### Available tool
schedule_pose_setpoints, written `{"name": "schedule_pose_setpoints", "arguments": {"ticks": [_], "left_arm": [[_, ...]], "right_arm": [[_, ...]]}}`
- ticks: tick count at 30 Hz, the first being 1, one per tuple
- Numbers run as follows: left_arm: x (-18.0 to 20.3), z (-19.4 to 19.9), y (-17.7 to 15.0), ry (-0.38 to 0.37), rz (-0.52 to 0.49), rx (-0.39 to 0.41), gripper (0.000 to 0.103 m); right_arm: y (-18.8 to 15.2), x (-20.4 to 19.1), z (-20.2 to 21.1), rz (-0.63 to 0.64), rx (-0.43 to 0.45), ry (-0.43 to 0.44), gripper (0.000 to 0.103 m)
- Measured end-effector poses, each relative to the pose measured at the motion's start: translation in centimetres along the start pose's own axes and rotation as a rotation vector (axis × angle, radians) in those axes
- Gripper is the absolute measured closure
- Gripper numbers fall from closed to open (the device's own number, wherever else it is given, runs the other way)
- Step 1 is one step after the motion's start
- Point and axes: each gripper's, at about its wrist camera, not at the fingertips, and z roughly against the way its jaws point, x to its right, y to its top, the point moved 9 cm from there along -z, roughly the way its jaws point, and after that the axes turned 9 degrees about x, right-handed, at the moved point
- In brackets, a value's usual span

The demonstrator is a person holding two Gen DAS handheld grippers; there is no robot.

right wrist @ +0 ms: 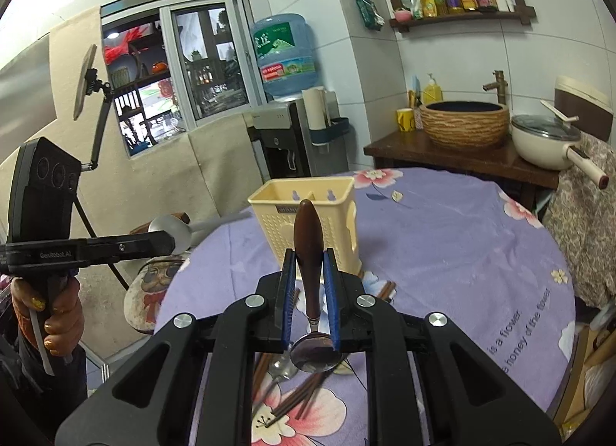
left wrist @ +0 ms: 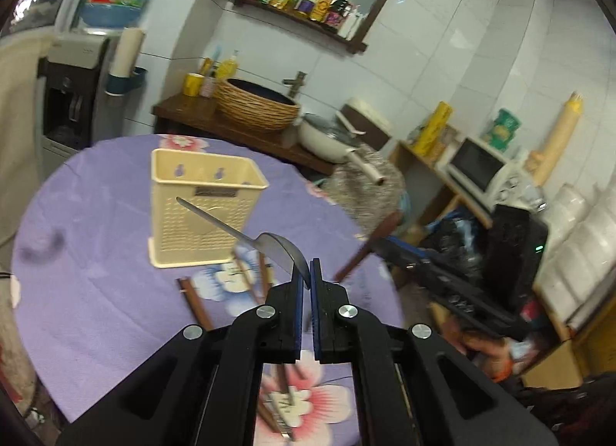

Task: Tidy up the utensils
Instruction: 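Lower the brown-handled spoon into the holder with the right tool while the left tool drops its spoon in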

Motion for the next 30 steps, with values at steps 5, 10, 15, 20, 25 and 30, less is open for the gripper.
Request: {"name": "schedule_pose_setpoints", "arguments": {"ticks": [5, 10, 15, 20, 25, 30], "left_arm": [[1.4, 0.6, 3.5, -0.058, 0.004, 0.034, 0.099], [0.4, -1.1, 7.7, -0.075, 0.067, 0.055, 0.099], [-1.8, -3.9, 9.3, -0.120, 0.198, 0.011, 0.099], [-4.6, -5.9, 8.9, -0.099, 0.297, -0.022, 0.099], [-6.7, -6.2, 8.5, -0.105, 0.393, -0.042, 0.099], [-5.9, -4.5, 9.0, -0.098, 0.375, -0.003, 0.099]], "right_arm": [[4.1, -1.7, 0.1, 0.055, 0.060, 0.027, 0.088], [9.6, -3.0, -1.8, 0.097, 0.127, 0.036, 0.088], [12.9, -3.8, -5.6, 0.113, 0.162, 0.012, 0.088], [14.8, -2.9, -9.8, 0.085, 0.181, -0.024, 0.088], [14.7, -1.1, -13.5, 0.055, 0.165, -0.057, 0.088], [13.2, -0.1, -15.4, 0.053, 0.147, -0.086, 0.088]]}}
